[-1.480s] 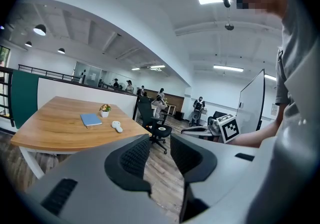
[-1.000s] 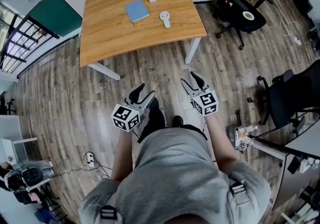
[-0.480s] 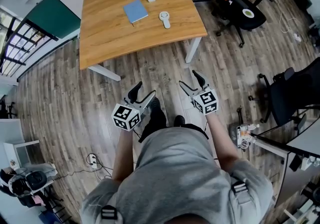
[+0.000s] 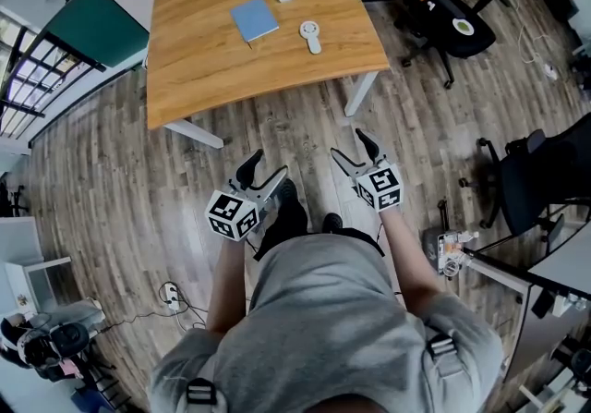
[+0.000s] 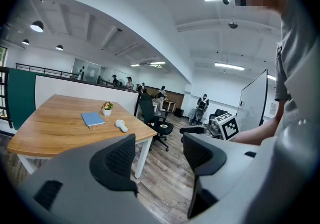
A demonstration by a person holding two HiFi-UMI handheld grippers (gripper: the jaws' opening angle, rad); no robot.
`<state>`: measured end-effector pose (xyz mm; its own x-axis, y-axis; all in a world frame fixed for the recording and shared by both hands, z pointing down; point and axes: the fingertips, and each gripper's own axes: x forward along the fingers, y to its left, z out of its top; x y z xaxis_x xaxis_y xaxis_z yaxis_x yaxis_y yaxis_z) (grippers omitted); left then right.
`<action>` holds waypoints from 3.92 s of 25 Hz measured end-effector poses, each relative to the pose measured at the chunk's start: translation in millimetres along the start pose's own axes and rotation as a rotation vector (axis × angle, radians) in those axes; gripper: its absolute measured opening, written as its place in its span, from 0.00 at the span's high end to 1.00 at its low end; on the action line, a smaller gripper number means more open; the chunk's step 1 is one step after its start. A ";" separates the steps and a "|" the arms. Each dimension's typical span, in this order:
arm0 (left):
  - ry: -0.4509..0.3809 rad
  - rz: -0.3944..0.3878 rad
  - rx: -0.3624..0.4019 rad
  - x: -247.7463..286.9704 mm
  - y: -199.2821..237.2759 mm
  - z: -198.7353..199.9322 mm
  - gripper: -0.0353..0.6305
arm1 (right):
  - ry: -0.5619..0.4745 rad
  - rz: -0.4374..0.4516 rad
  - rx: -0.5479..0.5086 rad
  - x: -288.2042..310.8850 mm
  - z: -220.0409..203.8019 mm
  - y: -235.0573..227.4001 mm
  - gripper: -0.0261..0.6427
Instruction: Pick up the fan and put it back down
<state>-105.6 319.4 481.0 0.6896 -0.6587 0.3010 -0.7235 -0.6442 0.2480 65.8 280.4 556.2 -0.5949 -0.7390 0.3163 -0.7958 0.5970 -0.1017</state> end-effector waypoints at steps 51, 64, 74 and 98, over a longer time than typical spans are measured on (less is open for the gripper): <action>0.027 -0.188 0.016 54.9 186.2 58.8 0.50 | 0.029 -0.184 0.052 160.1 47.0 -10.5 0.46; 0.048 -0.194 0.019 61.1 208.9 64.2 0.50 | 0.041 -0.170 0.051 186.5 53.3 -11.5 0.46; 0.070 -0.174 0.030 99.1 233.8 77.0 0.50 | 0.040 -0.153 0.061 221.7 57.0 -49.9 0.46; 0.122 -0.099 0.029 233.0 273.9 129.2 0.50 | 0.059 -0.069 0.101 304.9 72.6 -180.3 0.46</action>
<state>-139.1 -60.8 500.1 0.7474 -0.5403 0.3866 -0.6498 -0.7158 0.2558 19.7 -75.3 602.4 -0.5330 -0.7557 0.3805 -0.8437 0.5087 -0.1716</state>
